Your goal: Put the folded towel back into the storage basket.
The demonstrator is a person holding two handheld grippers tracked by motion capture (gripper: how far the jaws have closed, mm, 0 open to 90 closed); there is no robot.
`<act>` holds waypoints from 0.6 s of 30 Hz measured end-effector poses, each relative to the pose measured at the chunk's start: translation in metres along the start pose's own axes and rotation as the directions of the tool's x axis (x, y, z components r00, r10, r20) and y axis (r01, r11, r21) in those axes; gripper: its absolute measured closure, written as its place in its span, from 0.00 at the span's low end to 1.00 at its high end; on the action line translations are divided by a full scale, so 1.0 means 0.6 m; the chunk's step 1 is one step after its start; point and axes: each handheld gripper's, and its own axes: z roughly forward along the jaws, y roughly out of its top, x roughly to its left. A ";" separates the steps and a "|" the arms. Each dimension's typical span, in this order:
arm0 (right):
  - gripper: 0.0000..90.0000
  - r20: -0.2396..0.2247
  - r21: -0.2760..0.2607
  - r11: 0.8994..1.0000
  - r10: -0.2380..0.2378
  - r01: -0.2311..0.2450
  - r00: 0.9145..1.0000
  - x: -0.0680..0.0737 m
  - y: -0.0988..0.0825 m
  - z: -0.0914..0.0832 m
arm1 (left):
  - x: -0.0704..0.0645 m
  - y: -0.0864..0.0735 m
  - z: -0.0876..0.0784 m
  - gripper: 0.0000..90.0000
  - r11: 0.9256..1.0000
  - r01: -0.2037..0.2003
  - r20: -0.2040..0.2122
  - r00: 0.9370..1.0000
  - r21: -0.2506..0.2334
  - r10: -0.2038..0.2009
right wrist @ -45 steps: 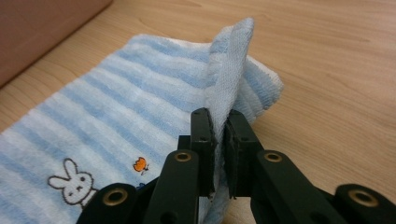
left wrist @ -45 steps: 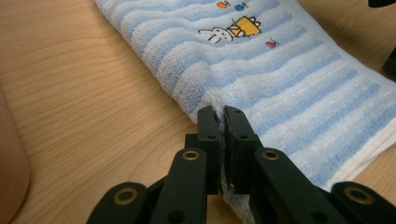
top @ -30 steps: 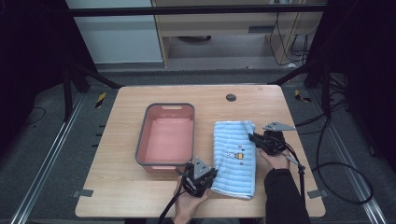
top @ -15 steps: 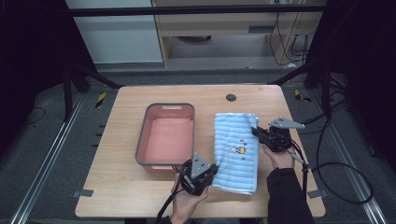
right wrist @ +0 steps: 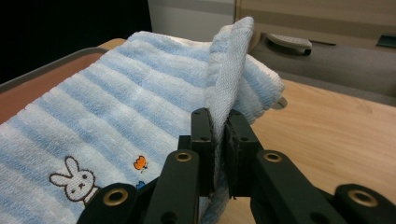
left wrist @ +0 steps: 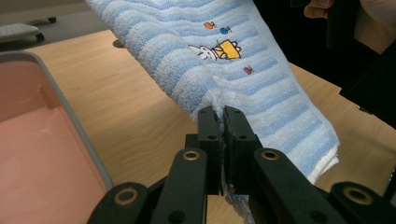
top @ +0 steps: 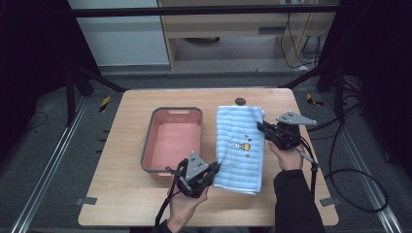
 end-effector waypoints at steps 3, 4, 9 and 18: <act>0.93 0.001 -0.004 1.000 -0.016 0.016 1.000 0.009 0.018 0.002 | 0.007 0.008 -0.010 0.96 1.000 -0.003 -0.008 1.000 -0.009 0.003; 0.93 0.001 -0.005 1.000 -0.018 0.018 1.000 0.012 0.022 0.002 | 0.010 0.012 -0.015 0.96 1.000 -0.006 -0.010 1.000 -0.013 0.005; 0.93 -0.006 -0.024 0.999 -0.027 0.027 1.000 0.027 0.051 0.007 | 0.023 0.024 -0.035 0.96 0.999 -0.011 -0.023 1.000 -0.032 0.011; 0.93 -0.024 -0.049 0.998 -0.051 0.050 0.998 0.062 0.097 0.025 | 0.056 0.036 -0.071 0.96 0.998 0.001 -0.042 0.999 -0.068 -0.004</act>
